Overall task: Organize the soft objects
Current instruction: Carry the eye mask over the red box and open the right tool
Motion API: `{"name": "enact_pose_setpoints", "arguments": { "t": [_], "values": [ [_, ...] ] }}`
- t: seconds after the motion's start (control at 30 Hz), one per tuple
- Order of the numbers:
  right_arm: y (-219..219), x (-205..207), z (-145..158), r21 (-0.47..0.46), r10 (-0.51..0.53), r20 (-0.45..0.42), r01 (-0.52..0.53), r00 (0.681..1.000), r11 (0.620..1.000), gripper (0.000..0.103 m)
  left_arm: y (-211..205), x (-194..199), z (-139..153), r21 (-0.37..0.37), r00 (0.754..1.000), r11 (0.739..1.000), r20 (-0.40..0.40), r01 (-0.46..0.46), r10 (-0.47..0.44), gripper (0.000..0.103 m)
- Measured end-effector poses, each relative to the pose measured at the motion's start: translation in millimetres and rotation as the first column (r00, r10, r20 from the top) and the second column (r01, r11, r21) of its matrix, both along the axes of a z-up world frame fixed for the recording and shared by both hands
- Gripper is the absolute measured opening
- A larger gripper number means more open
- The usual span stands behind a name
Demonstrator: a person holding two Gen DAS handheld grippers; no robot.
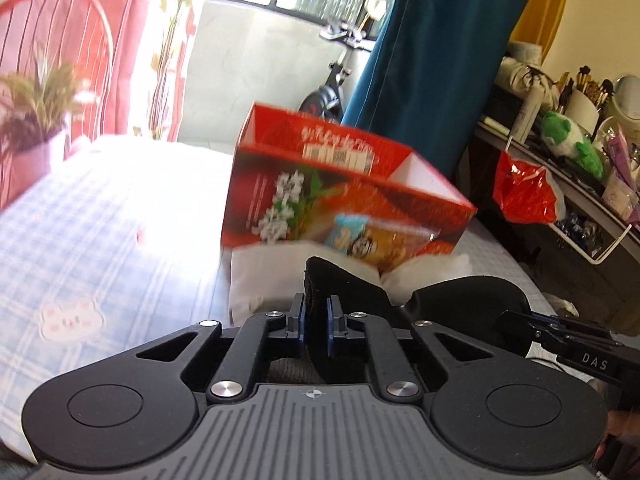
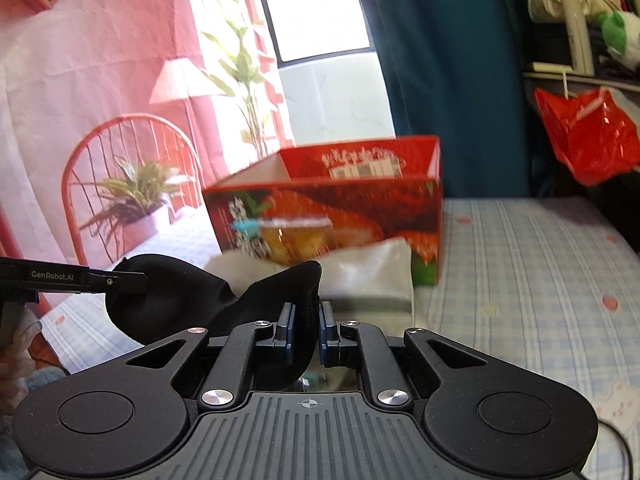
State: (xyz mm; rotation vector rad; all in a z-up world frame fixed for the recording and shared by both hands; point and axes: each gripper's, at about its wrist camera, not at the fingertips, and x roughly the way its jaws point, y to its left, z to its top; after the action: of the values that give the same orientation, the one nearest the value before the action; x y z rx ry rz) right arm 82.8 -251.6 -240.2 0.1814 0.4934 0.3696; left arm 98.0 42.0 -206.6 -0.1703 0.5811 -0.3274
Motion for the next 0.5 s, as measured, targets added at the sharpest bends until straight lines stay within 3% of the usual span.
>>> {"name": "enact_pose_setpoints", "arguments": {
  "t": [0.2,0.5],
  "values": [
    [-2,15,30,-0.010,0.032,0.059,-0.031,0.998,0.999,0.010,-3,7,33,0.035,0.995,0.999,0.096,0.017,-0.020,0.010],
    [-8,74,73,-0.007,0.051,0.103,-0.051,0.993,0.999,0.010,-22,50,82,0.090,0.974,0.996,0.226,0.003,-0.024,0.010]
  ]
}}
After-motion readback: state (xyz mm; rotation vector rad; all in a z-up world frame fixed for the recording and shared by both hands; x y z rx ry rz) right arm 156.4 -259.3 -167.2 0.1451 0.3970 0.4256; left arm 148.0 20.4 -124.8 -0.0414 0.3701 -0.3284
